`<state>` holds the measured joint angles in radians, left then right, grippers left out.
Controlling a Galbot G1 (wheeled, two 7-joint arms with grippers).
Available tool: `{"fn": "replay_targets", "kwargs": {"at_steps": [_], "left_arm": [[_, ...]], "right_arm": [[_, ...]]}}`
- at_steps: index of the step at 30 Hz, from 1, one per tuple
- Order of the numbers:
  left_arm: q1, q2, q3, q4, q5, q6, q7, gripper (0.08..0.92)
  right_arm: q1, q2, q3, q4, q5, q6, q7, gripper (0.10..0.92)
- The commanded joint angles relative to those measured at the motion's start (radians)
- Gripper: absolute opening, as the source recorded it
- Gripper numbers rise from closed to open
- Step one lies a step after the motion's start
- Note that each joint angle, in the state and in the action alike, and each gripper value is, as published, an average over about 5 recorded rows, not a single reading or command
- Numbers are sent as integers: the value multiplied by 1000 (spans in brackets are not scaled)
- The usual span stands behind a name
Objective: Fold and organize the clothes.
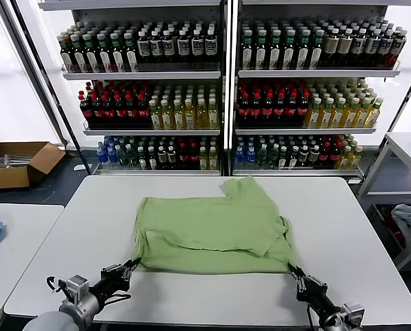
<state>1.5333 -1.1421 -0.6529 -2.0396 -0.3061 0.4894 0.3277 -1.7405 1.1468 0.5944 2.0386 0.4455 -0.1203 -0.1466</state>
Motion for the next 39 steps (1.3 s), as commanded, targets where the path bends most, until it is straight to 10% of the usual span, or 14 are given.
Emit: {"fn": "replay_targets", "kwargs": {"at_steps": [1,22,39], "left_arm": [[225,-74,-106,-120,119,-32,25,88],[374,-98,-182,-171,147,-35,42,88],[231,86,-277,-158,70,27,35,504]], "right_arm": [[-199,10,7,133,-46,60,19,120],[-245,-18,21,127,-47,107,73,129],[-60,-67,140,195,142,93,-41,575]]}}
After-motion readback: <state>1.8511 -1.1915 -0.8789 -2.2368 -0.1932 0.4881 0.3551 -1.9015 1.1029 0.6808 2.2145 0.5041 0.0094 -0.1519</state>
